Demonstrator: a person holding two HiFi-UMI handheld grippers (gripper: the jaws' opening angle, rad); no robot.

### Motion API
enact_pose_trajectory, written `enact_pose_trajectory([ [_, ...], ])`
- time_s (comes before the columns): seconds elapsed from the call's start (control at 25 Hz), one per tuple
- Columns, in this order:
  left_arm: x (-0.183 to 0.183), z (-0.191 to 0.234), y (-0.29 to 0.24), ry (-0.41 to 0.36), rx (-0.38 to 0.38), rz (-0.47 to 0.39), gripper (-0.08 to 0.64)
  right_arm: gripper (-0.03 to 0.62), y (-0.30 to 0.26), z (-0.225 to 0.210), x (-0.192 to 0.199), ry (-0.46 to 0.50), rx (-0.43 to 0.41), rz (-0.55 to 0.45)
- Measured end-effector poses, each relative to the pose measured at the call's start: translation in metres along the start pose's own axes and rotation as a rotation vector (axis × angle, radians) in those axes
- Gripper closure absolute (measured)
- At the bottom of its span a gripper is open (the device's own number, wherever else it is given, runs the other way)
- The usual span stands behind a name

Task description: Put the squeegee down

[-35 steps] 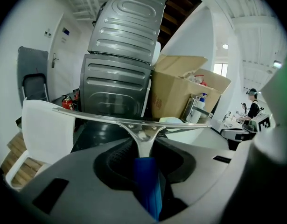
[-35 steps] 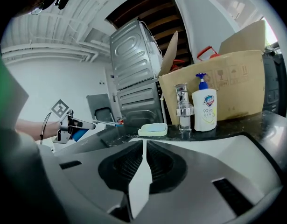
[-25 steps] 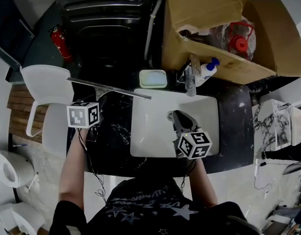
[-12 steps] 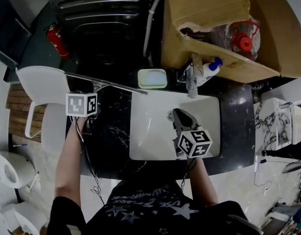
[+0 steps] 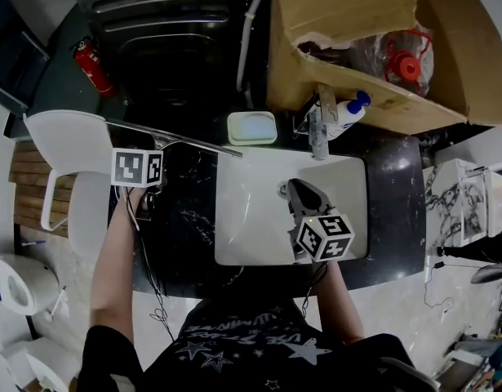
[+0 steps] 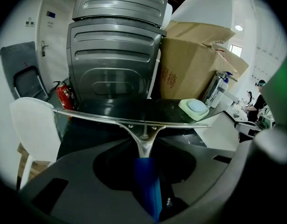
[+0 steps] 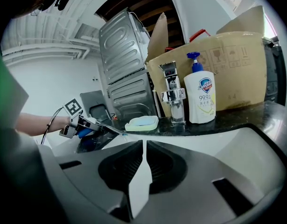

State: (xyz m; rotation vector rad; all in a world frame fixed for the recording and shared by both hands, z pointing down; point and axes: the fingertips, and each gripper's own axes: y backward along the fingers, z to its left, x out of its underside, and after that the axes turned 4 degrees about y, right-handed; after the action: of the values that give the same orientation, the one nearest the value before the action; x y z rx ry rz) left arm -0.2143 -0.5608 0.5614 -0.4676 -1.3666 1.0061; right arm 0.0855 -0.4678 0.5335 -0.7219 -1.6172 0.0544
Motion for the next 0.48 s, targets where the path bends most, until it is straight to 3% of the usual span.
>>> enact_pose_trajectory([
  [0.36, 0.0026, -0.0036, -0.001, -0.064, -0.003, 0.042, 0.414, 0.537, 0.0062, 0.0019, -0.0016, -0.004, 0.002, -0.009],
  [0.48, 0.0037, -0.0102, -0.0012, -0.063, 0.026, 0.041, 0.355, 0.537, 0.0086, 0.0019, -0.0022, -0.003, 0.001, -0.013],
])
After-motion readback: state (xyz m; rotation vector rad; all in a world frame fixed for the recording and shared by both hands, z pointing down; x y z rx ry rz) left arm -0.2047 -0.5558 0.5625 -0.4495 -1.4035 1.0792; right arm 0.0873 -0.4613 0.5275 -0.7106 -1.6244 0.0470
